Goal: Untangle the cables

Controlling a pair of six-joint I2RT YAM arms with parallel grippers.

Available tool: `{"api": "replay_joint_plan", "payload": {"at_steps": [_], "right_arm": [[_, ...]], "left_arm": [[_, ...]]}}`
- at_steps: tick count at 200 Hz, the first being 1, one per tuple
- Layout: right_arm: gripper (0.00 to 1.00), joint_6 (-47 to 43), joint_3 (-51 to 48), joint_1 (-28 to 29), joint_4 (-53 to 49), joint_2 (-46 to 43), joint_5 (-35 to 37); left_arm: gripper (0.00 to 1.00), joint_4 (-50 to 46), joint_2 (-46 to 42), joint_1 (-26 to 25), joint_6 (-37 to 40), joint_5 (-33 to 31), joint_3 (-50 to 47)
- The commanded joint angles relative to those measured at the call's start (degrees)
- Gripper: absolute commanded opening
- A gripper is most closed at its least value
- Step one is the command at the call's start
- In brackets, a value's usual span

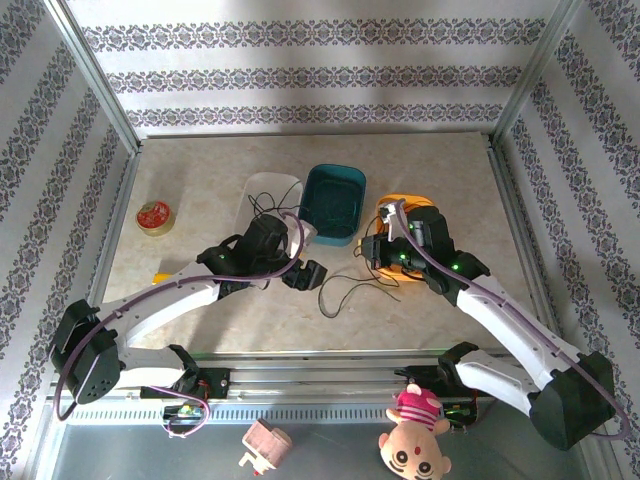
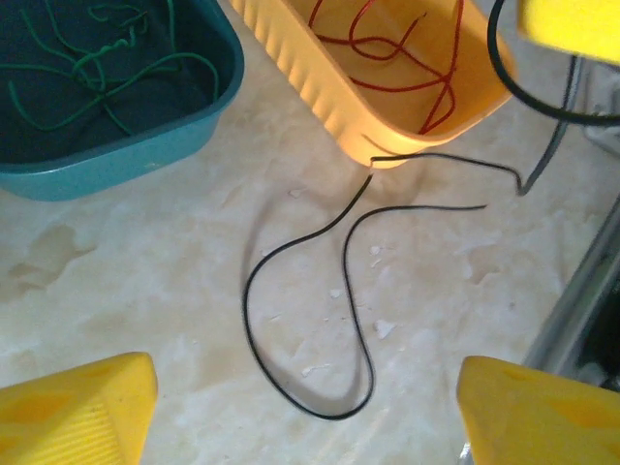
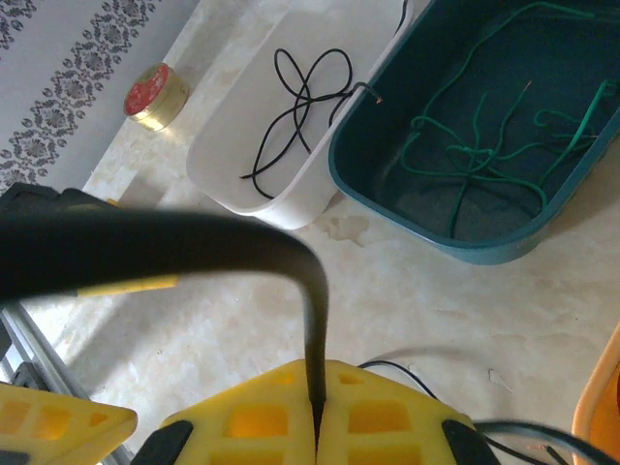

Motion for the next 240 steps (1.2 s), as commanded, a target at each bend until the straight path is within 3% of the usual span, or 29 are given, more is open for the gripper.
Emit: {"api": "replay_joint_plan", "payload": {"at_steps": [1,51,112,144,186,216,232,240], "right_arm": [[0.00,-0.24,2.59,-0.55,-0.80,-0.03,-0.50],[0.00,4.46,6.39,-0.40,3.40,2.62,-9.90],[0.00,9.45,7.95,2.31,6.28,6.31,-12.10],[0.00,13.51,6.99,2.79,9.70,7.35,-12.66],[0.00,16.07,6.25,3.27,12.07,7.74,-13.46],[0.00,16.52,5.08,3.49,12.02,7.83,-13.51],[0.00,16.68,4.70,3.34,11.81,7.70,-13.03],[0.00,16.61,4.70,3.17,11.74,7.59,-13.02]], "left_arm": [[0.86,4.14,-0.38,0.51,1.20,0.43,0.68],[0.92,10.03,0.16,0.32,2.16,12.81,2.53],[0.90,15.40,3.78,0.07,1.46,17.01,4.78],[0.83,18.02,6.09,0.07,0.10,17.88,5.09],[0.36,24.99,6.07,0.14,-3.22,12.38,3.20],[0.16,28.11,4.93,0.40,-4.59,9.37,2.96],[0.01,27.53,4.40,0.64,-4.45,8.60,3.38],[0.00,26.42,4.22,0.77,-4.11,8.09,3.86]]}}
